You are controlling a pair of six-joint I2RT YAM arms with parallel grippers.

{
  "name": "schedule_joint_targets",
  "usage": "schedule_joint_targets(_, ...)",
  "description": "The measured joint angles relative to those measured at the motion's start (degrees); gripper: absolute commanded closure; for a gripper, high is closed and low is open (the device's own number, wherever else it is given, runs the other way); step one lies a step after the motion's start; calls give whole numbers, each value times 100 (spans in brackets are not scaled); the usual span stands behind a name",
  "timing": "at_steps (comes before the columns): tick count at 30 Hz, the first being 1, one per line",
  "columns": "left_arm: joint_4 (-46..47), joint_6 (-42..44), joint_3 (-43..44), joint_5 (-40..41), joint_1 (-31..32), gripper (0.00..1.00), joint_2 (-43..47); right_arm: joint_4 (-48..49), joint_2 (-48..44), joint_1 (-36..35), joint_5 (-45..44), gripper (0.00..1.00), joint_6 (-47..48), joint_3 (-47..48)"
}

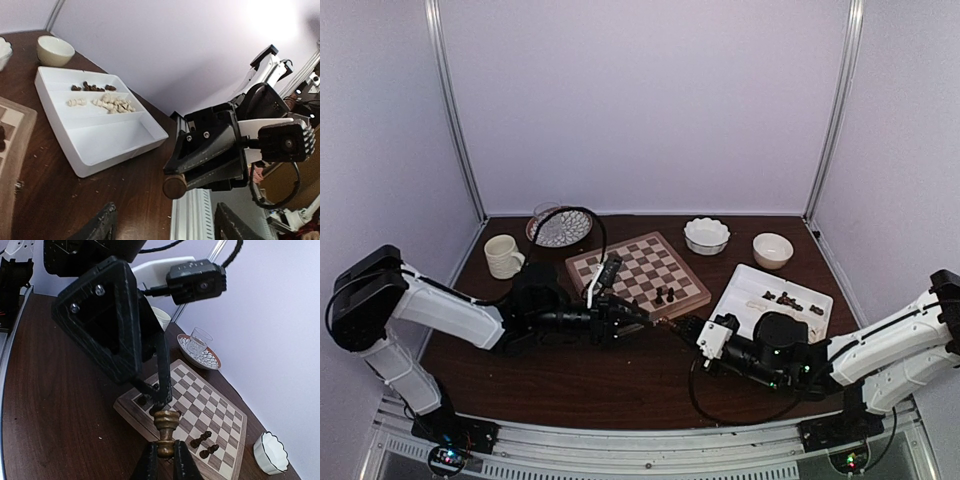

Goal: Set up the chess pieces on the board
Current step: Pass from the left arm to the right, then pass from the right arm to the left

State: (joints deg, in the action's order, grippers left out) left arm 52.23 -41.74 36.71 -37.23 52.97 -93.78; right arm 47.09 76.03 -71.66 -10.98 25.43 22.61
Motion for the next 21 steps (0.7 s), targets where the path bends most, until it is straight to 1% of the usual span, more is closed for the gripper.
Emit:
schedule_joint_targets(3, -332, 398, -249, 444, -4, 23, 629, -337, -129, 2, -103, 100, -109, 107)
schedule_joint_targets(7, -743, 999, -376, 1128, -4, 22, 1471, -955, -212, 7, -264, 100, -363, 389)
schedule_joint_targets(10, -1001, 1423, -522, 1663, -4, 21, 1906, -1381, -214, 55, -352, 100, -629, 603)
schedule_joint_targets(16, -1552, 2234, -721, 2542, -4, 21, 2280, -2485, -216, 422, -243, 100, -1281, 1139)
schedule_joint_targets(18, -1615, 2490, -793, 2761, -4, 22, 2343, -2929, -214, 625, -52, 100, -1526, 1421)
schedule_joint_targets(21, -1539, 2946, -966, 3018, -4, 22, 2387, -3864, -131, 1032, 485, 100, -1945, 2153)
